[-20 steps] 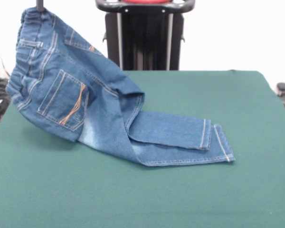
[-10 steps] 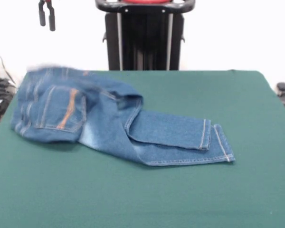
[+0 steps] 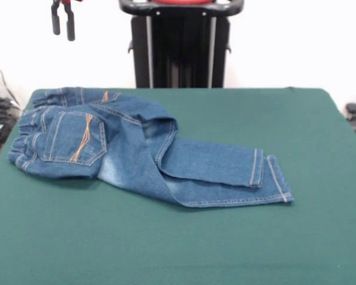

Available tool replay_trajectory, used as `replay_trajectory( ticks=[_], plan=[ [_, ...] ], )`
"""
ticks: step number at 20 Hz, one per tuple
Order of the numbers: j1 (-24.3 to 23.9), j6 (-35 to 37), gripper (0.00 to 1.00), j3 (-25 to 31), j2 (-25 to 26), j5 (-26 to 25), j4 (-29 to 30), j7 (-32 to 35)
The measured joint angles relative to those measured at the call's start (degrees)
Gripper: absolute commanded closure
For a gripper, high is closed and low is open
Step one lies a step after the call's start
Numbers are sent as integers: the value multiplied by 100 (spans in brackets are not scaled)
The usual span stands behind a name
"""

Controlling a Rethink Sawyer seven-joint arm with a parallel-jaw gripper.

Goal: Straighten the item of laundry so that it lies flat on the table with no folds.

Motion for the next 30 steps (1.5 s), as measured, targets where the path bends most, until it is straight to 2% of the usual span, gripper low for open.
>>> replay_trajectory(
  ticks=[3, 6, 9, 16, 23, 30],
  plan=[
    [96, 2, 0, -2, 2, -11, -23, 0],
    [392, 3, 0, -7, 63, -26, -225, 0],
    [818, 34, 0, -17, 291, -90, -689, 0],
    [1488, 47, 0, -55, 926, -133, -1671, 0],
    [1817, 48, 0, -128, 1568, -137, -2433, 0],
    [1980, 47, 0, -354, 2149, -135, -2961, 0]
  ],
)
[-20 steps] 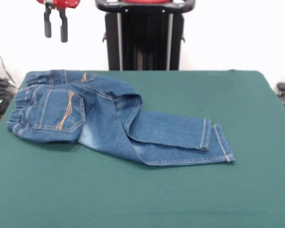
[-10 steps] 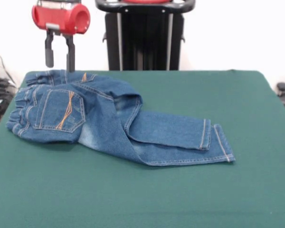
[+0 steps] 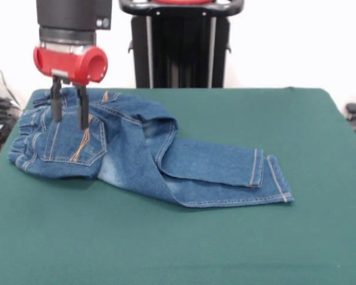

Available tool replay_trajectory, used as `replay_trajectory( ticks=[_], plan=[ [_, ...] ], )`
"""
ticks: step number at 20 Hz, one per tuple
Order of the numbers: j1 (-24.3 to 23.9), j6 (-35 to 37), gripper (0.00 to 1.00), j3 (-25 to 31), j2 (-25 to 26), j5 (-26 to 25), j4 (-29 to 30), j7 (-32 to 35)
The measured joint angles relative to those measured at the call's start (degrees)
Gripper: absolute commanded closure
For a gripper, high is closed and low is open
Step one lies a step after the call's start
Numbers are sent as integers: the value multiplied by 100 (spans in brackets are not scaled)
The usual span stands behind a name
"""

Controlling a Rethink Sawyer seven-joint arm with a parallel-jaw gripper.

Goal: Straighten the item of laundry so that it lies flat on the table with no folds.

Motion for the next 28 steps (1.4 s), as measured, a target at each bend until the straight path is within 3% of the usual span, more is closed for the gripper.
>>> replay_trajectory(
  ticks=[8, 28],
  plan=[
    [31, -20, 0, -210, 563, 1, -350, 0],
    [92, -483, 0, -386, 1357, 4, -663, 0]
  ],
)
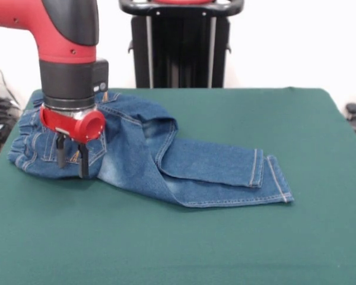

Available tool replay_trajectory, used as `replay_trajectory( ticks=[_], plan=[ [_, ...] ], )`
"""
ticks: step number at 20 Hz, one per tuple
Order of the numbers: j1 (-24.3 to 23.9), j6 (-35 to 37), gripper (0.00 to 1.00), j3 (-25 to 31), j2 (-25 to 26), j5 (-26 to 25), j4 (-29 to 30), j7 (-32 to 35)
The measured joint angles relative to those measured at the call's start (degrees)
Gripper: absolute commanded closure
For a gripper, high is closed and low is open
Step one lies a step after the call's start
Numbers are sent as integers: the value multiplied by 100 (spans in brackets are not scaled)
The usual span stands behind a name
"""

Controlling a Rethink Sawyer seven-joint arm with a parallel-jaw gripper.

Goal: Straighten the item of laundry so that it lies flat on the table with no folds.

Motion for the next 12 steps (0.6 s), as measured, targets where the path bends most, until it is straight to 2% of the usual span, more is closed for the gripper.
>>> replay_trajectory(
  ticks=[12],
  plan=[
    [0, -138, 0, 0, 213, 0, -7, 0]
  ],
)
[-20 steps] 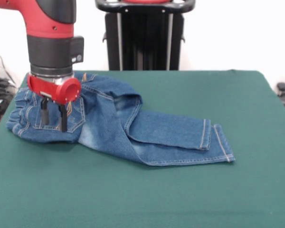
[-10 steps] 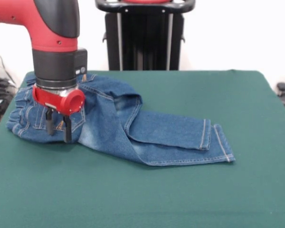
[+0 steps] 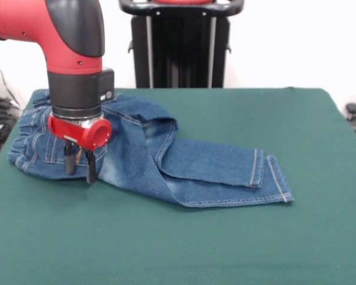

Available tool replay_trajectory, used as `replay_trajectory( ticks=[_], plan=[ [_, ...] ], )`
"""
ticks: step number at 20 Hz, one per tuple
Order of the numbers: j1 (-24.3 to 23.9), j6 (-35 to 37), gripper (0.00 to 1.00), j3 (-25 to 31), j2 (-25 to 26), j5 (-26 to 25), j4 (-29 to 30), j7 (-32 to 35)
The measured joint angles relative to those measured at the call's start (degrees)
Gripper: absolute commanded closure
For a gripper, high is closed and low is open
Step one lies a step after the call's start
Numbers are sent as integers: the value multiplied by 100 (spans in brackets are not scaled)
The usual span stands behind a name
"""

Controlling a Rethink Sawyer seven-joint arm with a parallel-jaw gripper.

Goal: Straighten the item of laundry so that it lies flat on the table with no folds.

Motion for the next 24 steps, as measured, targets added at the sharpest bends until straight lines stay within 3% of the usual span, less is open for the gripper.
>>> replay_trajectory(
  ticks=[11, 12, 24],
  plan=[
    [-22, -4, 0, 1, -13, 1, 5, 0],
    [-55, -5, 100, 0, -28, 0, 6, 0],
    [-83, -85, 100, -11, -208, -114, 7, 0]
  ],
)
